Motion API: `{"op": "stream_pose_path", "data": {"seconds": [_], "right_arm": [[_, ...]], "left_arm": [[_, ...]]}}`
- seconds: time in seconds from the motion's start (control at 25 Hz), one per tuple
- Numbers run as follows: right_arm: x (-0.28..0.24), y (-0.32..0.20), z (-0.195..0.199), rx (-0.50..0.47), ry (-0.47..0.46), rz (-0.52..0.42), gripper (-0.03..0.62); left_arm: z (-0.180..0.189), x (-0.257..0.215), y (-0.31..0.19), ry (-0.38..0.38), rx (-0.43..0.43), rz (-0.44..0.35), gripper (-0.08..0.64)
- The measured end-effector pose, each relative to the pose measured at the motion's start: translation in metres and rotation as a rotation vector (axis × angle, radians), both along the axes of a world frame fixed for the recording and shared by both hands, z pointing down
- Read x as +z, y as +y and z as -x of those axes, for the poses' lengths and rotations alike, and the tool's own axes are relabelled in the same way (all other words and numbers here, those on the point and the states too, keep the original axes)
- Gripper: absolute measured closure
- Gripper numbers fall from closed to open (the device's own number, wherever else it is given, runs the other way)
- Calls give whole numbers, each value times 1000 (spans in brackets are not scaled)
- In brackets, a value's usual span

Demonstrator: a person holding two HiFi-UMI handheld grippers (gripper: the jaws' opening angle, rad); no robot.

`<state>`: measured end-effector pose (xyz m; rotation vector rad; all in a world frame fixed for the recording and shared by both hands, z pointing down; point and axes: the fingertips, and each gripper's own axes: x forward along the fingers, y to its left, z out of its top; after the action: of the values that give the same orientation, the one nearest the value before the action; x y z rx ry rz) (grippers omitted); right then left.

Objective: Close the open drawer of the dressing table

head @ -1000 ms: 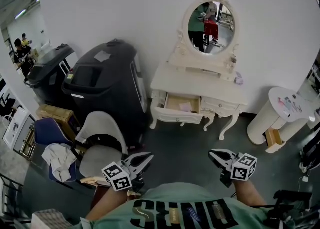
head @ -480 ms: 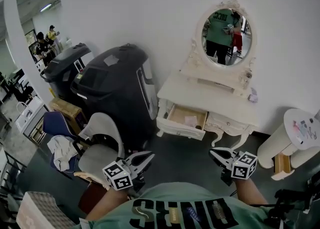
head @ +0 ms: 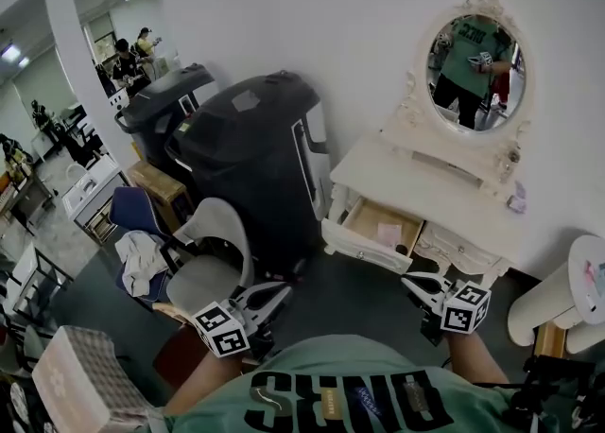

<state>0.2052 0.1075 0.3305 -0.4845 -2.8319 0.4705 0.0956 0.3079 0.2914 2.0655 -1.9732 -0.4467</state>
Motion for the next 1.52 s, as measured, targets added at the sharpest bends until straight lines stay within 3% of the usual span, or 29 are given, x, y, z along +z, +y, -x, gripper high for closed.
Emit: {"op": "stream_pose_path", "data": {"seconds": [0.24,0.36,0.52,0.84,1.12,1.52], "right_arm": [[3,14,56,47,13,-36,580],[-4,28,95,104,3,-24,580],[-18,58,148,125,9,-87,580],[-17,83,227,211,53,-72,580],[-20,74,254,254,105,-116,580],[-7,-14,240,277,93,-89,580]], "left_arm": [[58,8,7,-4,70,-23,552],[103,5,14,-8,121,-47,552],[163,-10,32,-36,188,-60,552],[254,-10,48,-28,278,-62,552],[287,-4,27,1,356,-82,552],[270,-4,-69,-16,403,-51,552]]}}
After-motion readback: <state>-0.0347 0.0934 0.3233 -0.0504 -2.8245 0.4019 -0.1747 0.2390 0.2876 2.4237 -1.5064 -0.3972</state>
